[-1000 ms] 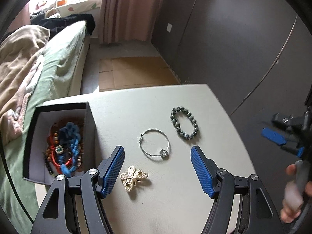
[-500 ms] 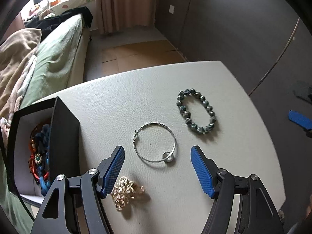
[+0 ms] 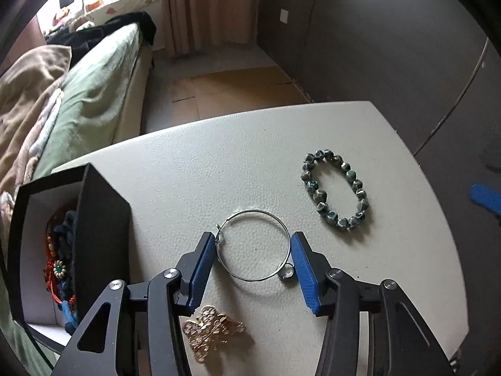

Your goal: Organize jewelry

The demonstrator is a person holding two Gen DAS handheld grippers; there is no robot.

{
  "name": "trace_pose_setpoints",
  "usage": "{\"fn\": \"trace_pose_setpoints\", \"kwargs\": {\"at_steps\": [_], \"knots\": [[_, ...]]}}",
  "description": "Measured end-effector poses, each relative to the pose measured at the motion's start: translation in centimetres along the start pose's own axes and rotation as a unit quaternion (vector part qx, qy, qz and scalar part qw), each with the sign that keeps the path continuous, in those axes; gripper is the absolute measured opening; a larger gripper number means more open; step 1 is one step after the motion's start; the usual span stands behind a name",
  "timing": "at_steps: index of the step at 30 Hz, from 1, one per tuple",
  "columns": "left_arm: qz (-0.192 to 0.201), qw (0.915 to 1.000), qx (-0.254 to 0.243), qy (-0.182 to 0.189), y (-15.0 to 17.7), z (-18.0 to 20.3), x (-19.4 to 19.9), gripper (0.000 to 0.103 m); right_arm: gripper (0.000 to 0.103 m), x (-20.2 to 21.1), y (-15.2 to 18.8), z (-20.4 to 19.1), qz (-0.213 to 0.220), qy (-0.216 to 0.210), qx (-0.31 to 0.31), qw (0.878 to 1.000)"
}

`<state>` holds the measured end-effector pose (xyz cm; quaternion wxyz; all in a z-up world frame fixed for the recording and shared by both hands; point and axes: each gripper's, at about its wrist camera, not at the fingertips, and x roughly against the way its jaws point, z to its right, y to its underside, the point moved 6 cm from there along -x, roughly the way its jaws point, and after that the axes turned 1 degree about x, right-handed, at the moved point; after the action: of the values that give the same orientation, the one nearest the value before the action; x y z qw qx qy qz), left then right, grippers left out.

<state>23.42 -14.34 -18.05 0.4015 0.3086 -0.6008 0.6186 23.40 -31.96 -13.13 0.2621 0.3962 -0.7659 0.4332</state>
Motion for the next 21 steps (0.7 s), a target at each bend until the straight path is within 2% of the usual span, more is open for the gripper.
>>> {"fn": "trace_pose_setpoints", "kwargs": {"at_steps": [1,2,3,4,6,8,15,17,21], "knots": [[0.003,1.0,0.003,0.004,-0.1,-0.1,0.3,0.05,0.095,-0.3,0.1,-0.3,-0.003,-0.002,0.003,1.0],[0.006,0.9998,0.009,0.015,-0.3,-0.3,0.7,0.028,0.094,-0.6,0.3,-0.6,-0.007,-0.004,0.006,1.0],[0.001,0.9997,0.012,0.022,-0.4,-0.4,0.8,0.001,0.094,-0.9,0.4,-1.0,-0.01,-0.005,0.009,1.0],[-0.007,0.9994,0.023,0.026,-0.5,-0.7,1.0,0.001,0.092,-1.2,0.5,-1.3,-0.012,-0.006,0.012,1.0],[0.001,0.9986,0.036,0.038,-0.7,-1.3,1.6,0.001,0.083,-1.8,0.8,-1.8,-0.018,-0.007,0.018,1.0],[0.0,0.9983,0.043,0.04,-0.8,-1.9,1.8,0.001,0.08,-2.8,1.2,-2.4,-0.026,-0.004,0.024,0.999],[0.007,0.9969,0.047,0.063,-1.0,-1.9,2.7,0.001,0.079,-4.2,1.8,-2.9,-0.04,0.004,0.033,0.999],[-0.005,0.9956,0.044,0.082,-0.8,-1.4,2.4,0.001,0.079,-4.2,1.8,-3.0,-0.04,0.005,0.034,0.999],[-0.035,0.9954,0.03,0.084,-0.1,-0.8,1.5,0.002,0.079,-3.8,1.7,-2.7,-0.038,0.005,0.029,0.999]]}}
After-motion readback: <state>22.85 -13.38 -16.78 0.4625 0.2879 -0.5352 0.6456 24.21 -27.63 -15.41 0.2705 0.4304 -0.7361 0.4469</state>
